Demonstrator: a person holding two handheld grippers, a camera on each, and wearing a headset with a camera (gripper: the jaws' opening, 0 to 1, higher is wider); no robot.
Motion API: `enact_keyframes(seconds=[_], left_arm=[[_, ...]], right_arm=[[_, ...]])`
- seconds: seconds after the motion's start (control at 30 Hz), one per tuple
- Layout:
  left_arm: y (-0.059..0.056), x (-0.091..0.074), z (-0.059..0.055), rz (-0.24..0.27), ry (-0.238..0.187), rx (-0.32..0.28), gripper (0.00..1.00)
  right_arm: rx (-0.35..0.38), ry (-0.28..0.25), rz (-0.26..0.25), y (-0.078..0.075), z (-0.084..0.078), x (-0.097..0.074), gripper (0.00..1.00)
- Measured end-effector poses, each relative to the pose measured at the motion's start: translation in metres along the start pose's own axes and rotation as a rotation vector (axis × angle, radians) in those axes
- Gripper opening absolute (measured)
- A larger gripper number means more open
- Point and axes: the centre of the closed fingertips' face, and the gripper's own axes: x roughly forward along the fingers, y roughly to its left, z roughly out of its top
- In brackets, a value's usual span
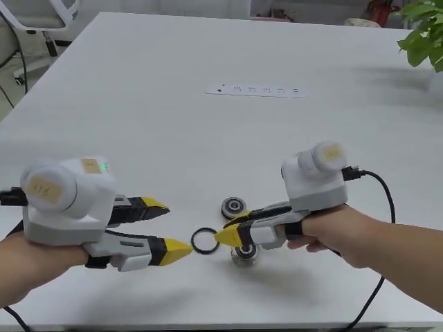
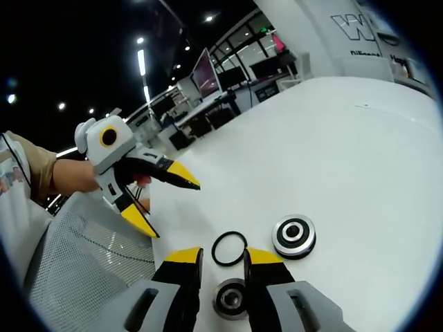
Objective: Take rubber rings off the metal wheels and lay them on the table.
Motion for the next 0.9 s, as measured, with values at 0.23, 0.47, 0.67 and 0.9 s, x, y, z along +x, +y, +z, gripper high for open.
enact_keyframes(seconds=[0.23,0.47,0.67,0.9], left_arm=[[0.006,0.005,0.009,-0.004,-0.007,0.004,0.47],[0.016,0.009,0.015,0.004,-0.013,-0.018,0.47],[0.022,0.013,0.023,0.009,-0.011,-0.008,0.47],[0.028,0.025,0.030,0.007,-0.012,-0.004,0.47]], right_arm=[[-0.010,-0.040,-0.024,-0.006,0.009,-0.012,0.27],[-0.041,-0.070,-0.073,-0.020,0.014,-0.025,0.30],[-0.091,-0.085,-0.121,-0.032,0.018,-0.033,0.35],[-0.176,-0.081,-0.175,-0.046,0.015,-0.036,0.39]])
